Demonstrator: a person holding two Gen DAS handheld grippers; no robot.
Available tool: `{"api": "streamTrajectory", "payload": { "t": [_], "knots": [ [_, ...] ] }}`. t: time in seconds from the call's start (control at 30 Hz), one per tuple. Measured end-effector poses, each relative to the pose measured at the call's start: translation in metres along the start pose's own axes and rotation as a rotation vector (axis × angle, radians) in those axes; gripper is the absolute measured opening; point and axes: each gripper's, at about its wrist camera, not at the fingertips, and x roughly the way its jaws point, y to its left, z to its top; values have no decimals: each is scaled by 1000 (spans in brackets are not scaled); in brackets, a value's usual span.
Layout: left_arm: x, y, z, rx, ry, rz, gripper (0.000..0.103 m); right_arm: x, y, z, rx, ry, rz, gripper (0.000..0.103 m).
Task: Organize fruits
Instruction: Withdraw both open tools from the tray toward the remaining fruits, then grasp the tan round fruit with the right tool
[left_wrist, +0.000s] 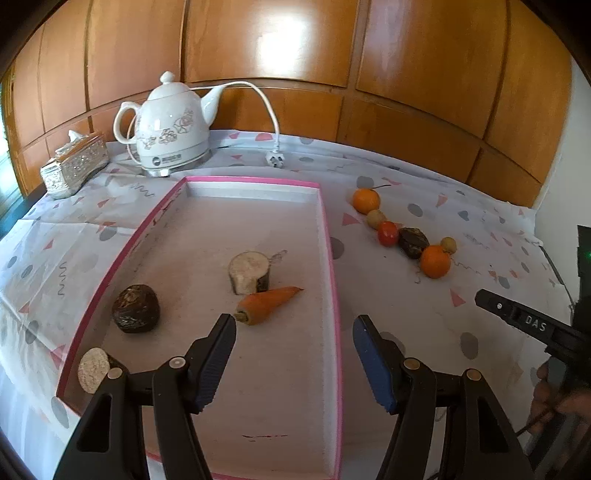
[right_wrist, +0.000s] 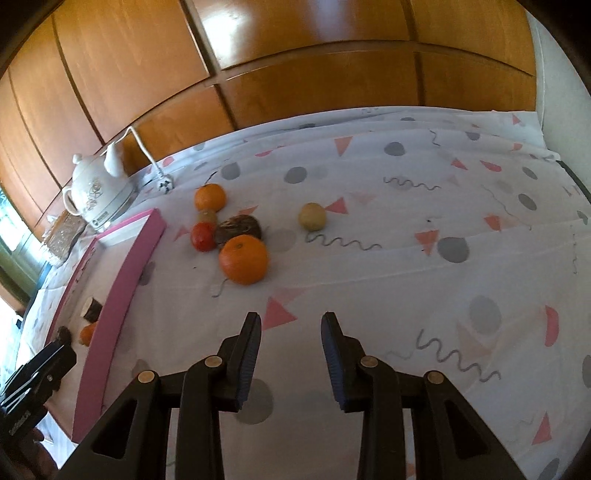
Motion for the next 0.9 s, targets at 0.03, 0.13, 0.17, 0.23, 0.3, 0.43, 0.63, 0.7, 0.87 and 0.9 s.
{"api": "streamTrajectory", "payload": {
  "t": [0.03,0.13,0.17,0.23,0.3,0.43,0.63,0.7,0.87,0.9],
  "knots": [
    [0,-2,1,4,1,-5,66,1,-2,0,0,1,-5,34],
    [2,-7,3,14,3,-16,67,5,-5,2,-2,4,-14,34],
    [3,-8,4,18,3,-21,67,7,-6,3,-4,4,-17,34],
    [4,-13,7,24,6,-28,66,9,-8,7,-10,4,-21,34],
    [7,-18,9,32,9,-38,66,11,-9,11,-18,3,-25,34],
    [14,-35,17,62,10,-57,66,16,-9,20,-34,1,-31,34],
    [29,-57,29,70,26,-89,66,27,-8,37,-80,-3,-42,34],
    [36,-64,32,70,36,-100,66,33,-9,43,-93,0,-43,34],
    [52,-80,39,68,47,-112,65,49,-12,55,-119,8,-51,34],
    [54,-82,39,66,50,-115,65,53,-12,58,-129,11,-51,34]
  ]
}}
